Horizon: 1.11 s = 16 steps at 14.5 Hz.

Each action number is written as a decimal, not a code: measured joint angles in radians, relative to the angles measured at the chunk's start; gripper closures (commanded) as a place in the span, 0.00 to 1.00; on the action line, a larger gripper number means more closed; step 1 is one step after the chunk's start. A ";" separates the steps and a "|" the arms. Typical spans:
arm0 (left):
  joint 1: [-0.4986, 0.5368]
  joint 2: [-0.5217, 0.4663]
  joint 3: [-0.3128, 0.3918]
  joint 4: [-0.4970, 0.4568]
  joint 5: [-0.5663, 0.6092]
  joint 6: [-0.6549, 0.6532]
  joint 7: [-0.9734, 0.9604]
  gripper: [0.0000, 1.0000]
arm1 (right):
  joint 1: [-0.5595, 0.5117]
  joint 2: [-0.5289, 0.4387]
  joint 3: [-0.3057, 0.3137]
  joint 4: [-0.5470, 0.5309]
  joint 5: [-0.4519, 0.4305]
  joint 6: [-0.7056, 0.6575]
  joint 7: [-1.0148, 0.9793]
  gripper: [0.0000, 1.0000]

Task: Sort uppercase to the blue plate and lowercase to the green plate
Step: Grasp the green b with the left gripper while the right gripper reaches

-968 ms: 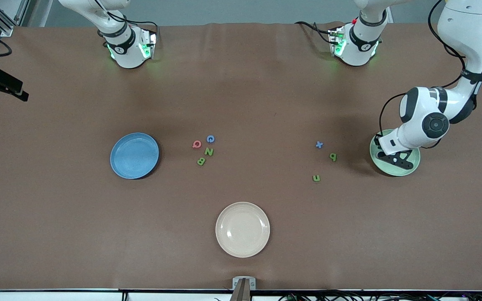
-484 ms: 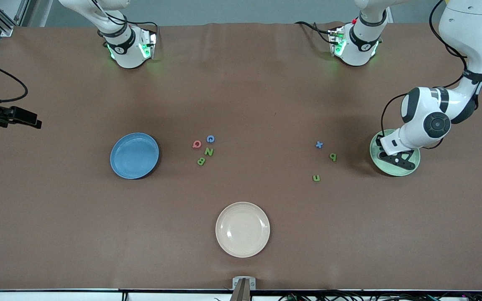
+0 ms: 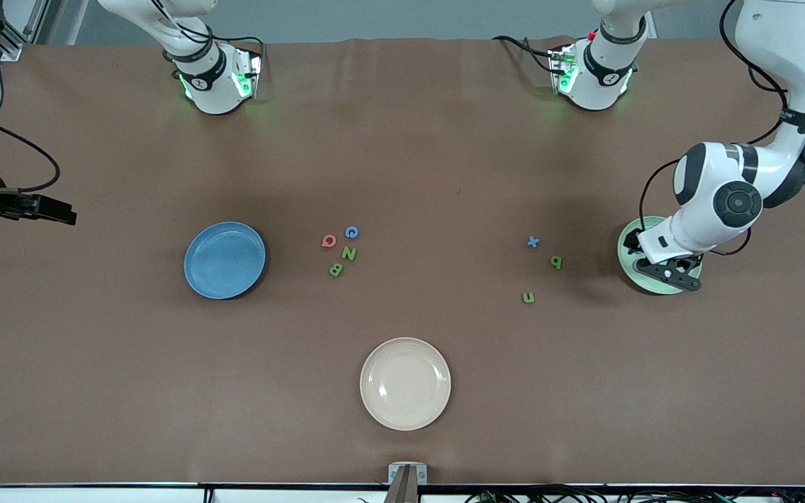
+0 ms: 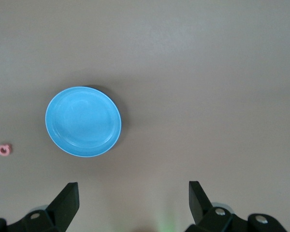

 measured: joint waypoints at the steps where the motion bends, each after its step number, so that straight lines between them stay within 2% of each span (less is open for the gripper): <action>1: -0.001 -0.006 -0.036 0.022 -0.008 -0.028 -0.063 0.01 | 0.021 0.000 0.002 -0.013 0.000 0.011 0.056 0.00; 4: -0.012 -0.005 -0.128 0.069 -0.012 -0.061 -0.303 0.01 | 0.090 0.003 0.007 -0.072 0.030 0.092 0.203 0.00; 6: -0.040 0.022 -0.157 0.099 -0.015 -0.063 -0.417 0.01 | 0.127 0.005 0.010 -0.138 0.050 0.172 0.281 0.00; 11: -0.149 0.175 -0.161 0.204 -0.015 -0.063 -0.498 0.03 | 0.231 0.006 0.012 -0.285 0.054 0.353 0.484 0.00; 16: -0.139 0.219 -0.155 0.170 -0.001 -0.065 -0.493 0.05 | 0.351 0.007 0.014 -0.413 0.055 0.540 0.699 0.00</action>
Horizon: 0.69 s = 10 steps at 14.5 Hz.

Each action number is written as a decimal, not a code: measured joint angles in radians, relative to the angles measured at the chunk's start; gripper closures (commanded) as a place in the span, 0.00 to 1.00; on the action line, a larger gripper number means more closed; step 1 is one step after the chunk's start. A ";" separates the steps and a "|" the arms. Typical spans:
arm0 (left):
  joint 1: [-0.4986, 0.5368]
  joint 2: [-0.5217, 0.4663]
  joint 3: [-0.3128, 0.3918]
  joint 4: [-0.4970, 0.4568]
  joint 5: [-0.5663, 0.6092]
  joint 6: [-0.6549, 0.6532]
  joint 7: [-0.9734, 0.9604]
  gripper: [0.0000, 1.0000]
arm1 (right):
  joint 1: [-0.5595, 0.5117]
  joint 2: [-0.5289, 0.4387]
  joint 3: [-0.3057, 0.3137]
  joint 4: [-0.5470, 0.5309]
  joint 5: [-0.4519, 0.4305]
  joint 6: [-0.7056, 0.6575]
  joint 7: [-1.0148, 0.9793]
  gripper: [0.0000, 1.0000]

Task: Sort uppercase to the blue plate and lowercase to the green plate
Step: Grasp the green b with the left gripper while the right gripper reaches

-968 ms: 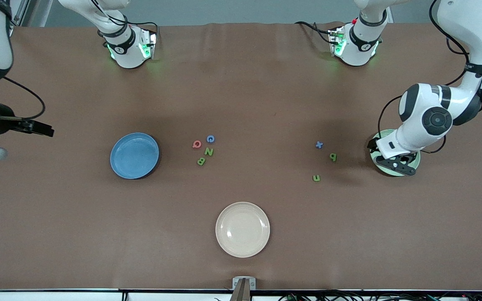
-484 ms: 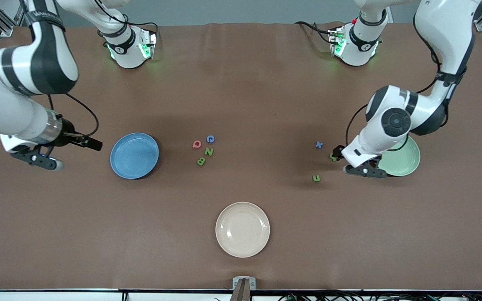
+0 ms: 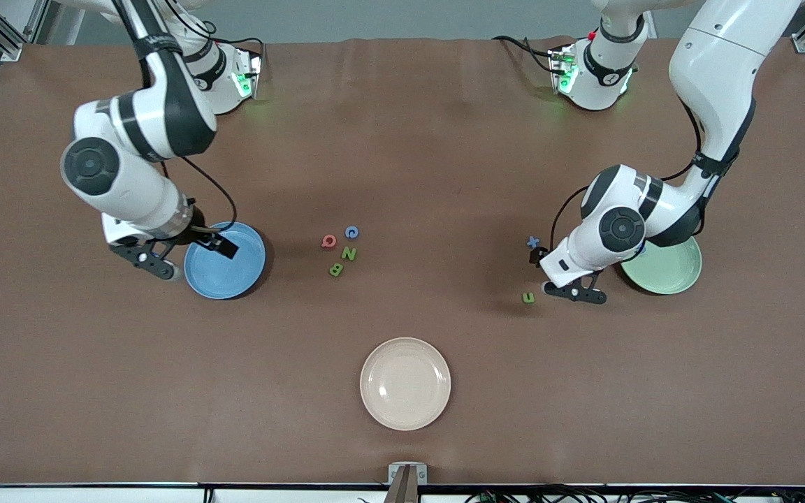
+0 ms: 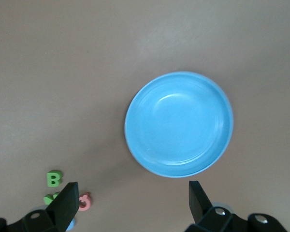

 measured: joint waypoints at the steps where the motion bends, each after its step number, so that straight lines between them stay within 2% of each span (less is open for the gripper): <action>1: 0.004 0.000 0.000 -0.017 0.012 0.006 0.000 0.07 | 0.023 0.002 0.000 -0.023 0.000 0.034 0.043 0.00; 3: 0.011 0.000 0.000 -0.056 0.021 0.052 0.000 0.12 | 0.066 0.013 0.000 -0.055 0.000 0.094 0.123 0.00; 6: 0.018 0.000 0.001 -0.116 0.023 0.129 -0.001 0.27 | 0.115 0.055 0.000 -0.076 0.000 0.169 0.218 0.00; 10: 0.038 0.000 0.001 -0.131 0.048 0.150 -0.001 0.44 | 0.165 0.121 0.000 -0.110 0.000 0.304 0.307 0.00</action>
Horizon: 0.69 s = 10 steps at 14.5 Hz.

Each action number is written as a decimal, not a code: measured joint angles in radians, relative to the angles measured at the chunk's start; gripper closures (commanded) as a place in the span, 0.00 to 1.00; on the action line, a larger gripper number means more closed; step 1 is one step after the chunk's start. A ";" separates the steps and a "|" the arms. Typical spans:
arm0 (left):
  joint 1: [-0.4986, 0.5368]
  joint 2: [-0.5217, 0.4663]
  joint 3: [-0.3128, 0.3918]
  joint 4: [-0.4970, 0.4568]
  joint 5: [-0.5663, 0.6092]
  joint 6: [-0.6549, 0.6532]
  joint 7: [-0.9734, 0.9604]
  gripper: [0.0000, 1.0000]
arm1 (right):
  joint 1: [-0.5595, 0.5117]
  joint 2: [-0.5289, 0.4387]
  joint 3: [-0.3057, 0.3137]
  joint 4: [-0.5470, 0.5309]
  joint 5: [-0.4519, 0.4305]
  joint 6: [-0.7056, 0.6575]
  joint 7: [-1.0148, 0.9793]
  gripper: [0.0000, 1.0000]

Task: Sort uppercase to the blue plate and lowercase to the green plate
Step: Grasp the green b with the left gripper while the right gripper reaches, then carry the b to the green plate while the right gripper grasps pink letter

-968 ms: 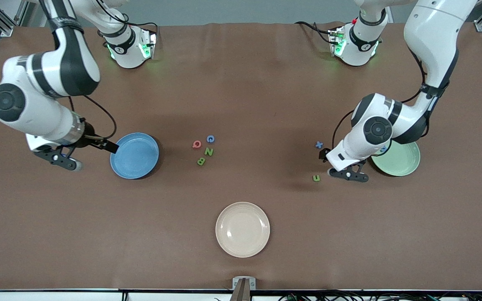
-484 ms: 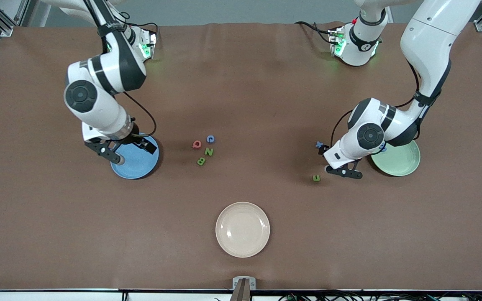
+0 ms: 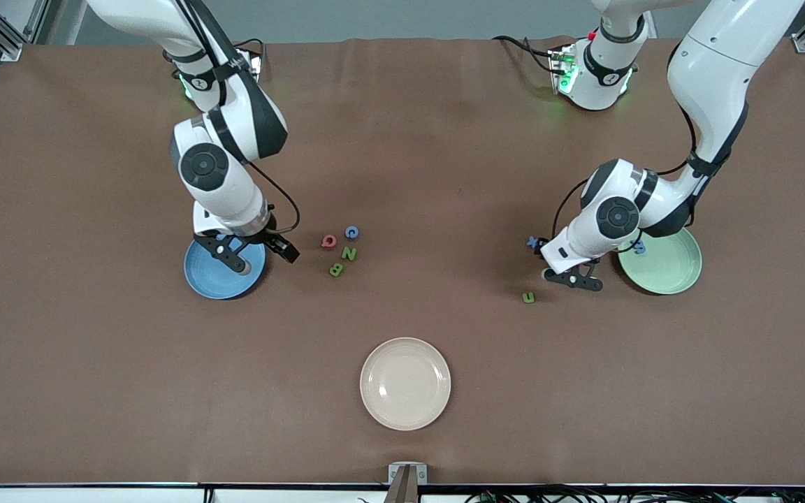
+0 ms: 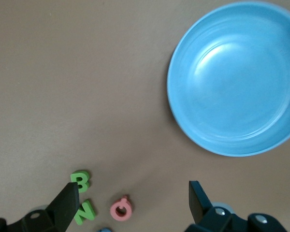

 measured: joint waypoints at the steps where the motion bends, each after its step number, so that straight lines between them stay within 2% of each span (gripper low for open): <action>1: 0.002 0.000 0.000 0.000 0.002 0.001 0.000 0.48 | 0.011 0.015 0.000 -0.014 0.000 0.035 0.018 0.00; 6: 0.003 -0.005 0.000 0.000 0.004 0.001 0.000 0.68 | 0.058 0.092 0.000 -0.041 0.000 0.135 0.083 0.02; 10: 0.003 -0.007 0.000 0.000 0.005 0.001 -0.007 0.88 | 0.092 0.141 0.000 -0.041 0.002 0.159 0.114 0.04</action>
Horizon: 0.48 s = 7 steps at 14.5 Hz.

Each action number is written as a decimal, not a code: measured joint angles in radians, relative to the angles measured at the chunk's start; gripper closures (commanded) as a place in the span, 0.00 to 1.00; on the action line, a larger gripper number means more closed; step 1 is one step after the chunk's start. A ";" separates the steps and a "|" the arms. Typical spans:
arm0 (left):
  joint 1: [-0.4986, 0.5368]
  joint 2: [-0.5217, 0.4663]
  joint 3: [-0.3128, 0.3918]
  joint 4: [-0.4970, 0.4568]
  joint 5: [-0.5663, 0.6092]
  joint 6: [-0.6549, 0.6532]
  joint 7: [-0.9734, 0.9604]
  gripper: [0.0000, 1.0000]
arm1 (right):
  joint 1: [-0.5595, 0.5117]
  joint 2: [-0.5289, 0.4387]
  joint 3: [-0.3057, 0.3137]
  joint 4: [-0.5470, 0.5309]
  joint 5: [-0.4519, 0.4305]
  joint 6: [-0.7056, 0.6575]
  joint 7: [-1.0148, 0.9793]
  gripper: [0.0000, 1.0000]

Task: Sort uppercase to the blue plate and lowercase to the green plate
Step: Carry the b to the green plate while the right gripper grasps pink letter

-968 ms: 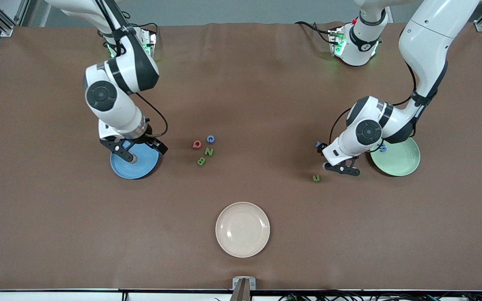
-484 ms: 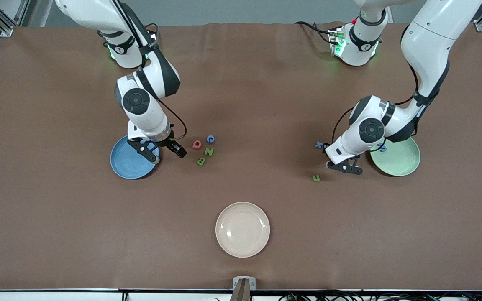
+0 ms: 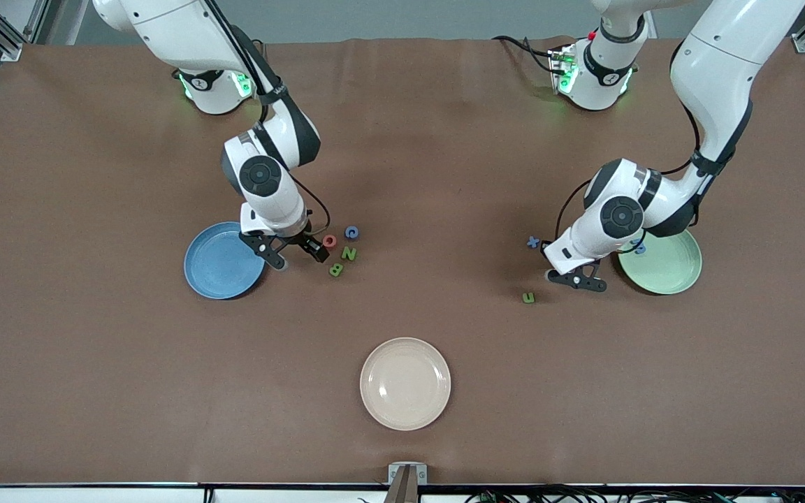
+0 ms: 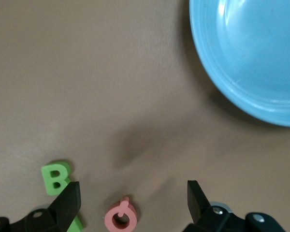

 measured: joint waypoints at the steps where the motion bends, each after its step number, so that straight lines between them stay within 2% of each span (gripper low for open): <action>1: 0.000 0.000 0.000 0.000 0.004 0.000 -0.007 0.92 | 0.008 0.007 0.000 0.000 0.008 0.002 0.003 0.06; 5: 0.000 -0.001 -0.001 0.003 0.047 0.004 -0.058 0.92 | 0.036 0.031 0.000 0.000 0.040 0.029 0.009 0.15; 7: 0.002 -0.018 -0.001 0.009 0.049 0.000 -0.058 0.92 | 0.045 0.042 0.000 0.000 0.059 0.043 0.010 0.23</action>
